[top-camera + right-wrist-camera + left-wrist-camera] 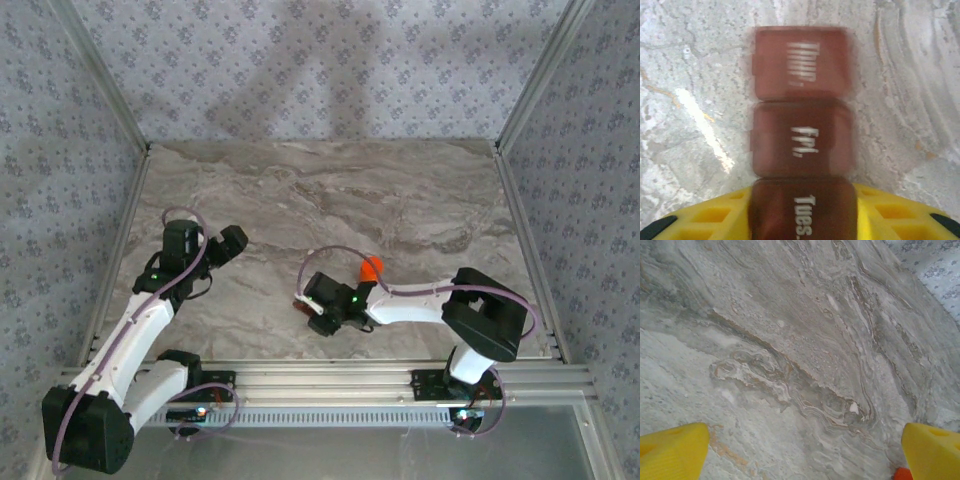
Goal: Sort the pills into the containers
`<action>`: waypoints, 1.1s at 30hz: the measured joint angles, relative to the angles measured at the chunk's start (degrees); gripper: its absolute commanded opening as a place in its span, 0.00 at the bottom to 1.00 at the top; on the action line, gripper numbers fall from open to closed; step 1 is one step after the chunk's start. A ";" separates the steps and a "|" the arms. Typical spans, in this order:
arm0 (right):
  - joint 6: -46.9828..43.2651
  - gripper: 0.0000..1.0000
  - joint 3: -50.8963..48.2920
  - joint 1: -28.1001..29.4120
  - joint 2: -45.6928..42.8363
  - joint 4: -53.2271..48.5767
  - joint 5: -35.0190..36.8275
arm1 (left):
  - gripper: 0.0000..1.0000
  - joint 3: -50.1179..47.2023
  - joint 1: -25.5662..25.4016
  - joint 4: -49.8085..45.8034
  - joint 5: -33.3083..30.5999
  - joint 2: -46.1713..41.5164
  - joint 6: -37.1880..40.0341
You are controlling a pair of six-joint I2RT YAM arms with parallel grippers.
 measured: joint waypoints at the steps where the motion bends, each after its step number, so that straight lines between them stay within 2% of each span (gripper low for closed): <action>1: 0.11 0.44 -0.13 -0.24 -0.28 -0.09 -0.02 | 0.98 -0.02 0.00 0.07 0.57 0.00 -1.07; 11: 4.35 0.43 1.33 -6.27 -8.74 -1.84 -2.08 | 0.98 -1.77 -0.44 5.18 6.34 -1.11 -14.84; 18: 9.29 0.43 7.72 -10.84 -10.71 -0.44 -4.94 | 0.98 -3.93 -4.48 14.67 10.54 -1.53 -23.23; 25: 12.20 0.42 12.52 -12.00 -9.38 1.03 -7.50 | 0.98 -2.80 -9.57 21.00 11.37 4.00 -26.34; 33: 13.33 0.42 13.05 -11.74 -7.37 1.44 -8.15 | 0.98 -0.94 -12.46 24.15 11.28 6.82 -27.06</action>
